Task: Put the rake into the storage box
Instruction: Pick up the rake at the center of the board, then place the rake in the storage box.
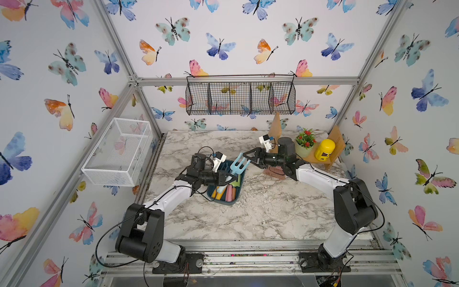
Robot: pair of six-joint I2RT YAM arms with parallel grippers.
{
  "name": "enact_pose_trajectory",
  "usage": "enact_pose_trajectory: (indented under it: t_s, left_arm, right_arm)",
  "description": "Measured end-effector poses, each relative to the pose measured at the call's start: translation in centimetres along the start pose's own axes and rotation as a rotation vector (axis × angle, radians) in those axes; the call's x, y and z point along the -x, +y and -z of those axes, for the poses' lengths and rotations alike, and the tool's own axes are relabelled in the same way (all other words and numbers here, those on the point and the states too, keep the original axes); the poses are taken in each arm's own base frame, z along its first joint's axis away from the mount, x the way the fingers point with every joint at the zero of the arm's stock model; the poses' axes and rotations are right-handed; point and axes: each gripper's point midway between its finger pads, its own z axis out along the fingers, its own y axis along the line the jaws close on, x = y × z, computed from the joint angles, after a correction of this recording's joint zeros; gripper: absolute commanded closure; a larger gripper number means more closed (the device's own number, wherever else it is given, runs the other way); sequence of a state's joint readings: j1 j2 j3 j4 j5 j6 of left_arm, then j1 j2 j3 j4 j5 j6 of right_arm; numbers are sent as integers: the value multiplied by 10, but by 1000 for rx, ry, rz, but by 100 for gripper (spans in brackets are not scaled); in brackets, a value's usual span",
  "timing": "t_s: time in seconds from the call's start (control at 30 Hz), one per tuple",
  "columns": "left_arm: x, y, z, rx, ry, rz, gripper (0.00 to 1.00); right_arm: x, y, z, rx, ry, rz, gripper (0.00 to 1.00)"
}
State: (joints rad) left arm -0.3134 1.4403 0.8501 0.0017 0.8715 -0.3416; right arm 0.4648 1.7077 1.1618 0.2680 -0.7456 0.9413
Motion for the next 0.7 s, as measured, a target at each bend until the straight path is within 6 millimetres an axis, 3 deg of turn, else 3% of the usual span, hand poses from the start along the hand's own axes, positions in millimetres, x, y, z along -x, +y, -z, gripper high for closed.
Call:
enact_pose_trajectory:
  t_s: [0.2, 0.4, 0.5, 0.7]
  left_arm:
    - [-14, 31, 5, 90, -9, 82, 100]
    - [-9, 44, -4, 105, -31, 109, 100]
    - [-12, 54, -18, 127, -8, 128, 100]
    - [-25, 54, -51, 144, 77, 113, 100]
  right_arm:
    - [21, -33, 40, -92, -119, -47, 29]
    - [21, -39, 43, -110, -122, -64, 29]
    - [20, -40, 42, -111, -121, -71, 29]
    - [17, -44, 42, -114, -116, -84, 29]
